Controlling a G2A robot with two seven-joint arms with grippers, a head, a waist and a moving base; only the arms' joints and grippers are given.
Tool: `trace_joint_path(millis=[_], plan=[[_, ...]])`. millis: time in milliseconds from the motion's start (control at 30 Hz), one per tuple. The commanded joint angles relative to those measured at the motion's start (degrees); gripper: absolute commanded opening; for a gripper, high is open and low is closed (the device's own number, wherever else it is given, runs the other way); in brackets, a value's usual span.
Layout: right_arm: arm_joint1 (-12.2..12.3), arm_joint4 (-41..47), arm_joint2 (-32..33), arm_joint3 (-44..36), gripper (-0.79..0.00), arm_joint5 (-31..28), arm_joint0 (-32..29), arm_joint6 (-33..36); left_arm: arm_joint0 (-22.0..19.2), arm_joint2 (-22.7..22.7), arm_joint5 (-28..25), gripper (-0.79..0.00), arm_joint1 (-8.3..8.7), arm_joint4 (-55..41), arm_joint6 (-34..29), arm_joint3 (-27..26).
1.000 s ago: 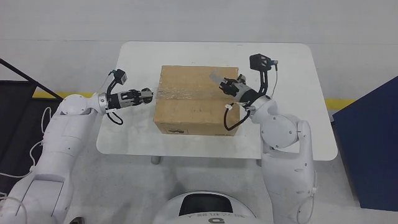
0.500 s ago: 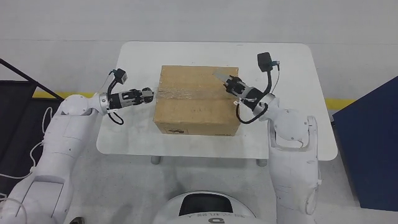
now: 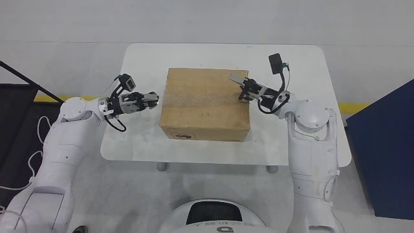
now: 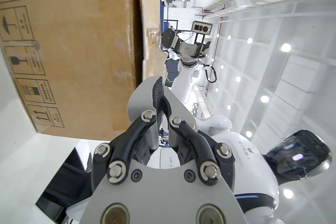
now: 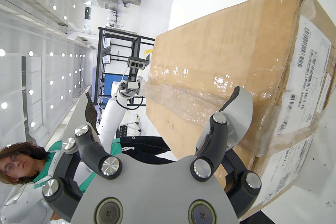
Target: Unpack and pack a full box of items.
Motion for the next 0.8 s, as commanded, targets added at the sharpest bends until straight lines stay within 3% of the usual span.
trace_joint_path(millis=[0,200,767], plan=[[0.3,0.6,0.2,-0.4,0.000,-0.5,-0.3,0.2,-0.6,0.2,-0.7,-0.785,-0.05,0.6,0.3,0.9],[1.2,1.9,-0.1,-1.5,0.000,-1.1,-1.3,-0.4,-1.6,0.5,-4.7,-0.785,0.07,4.8,4.2,1.1],[3.5,0.3,-3.2,-1.8,0.000,0.6,-1.3,-0.9,-3.0,2.7,-4.5,-0.785,-0.58,6.6,6.7,4.7]])
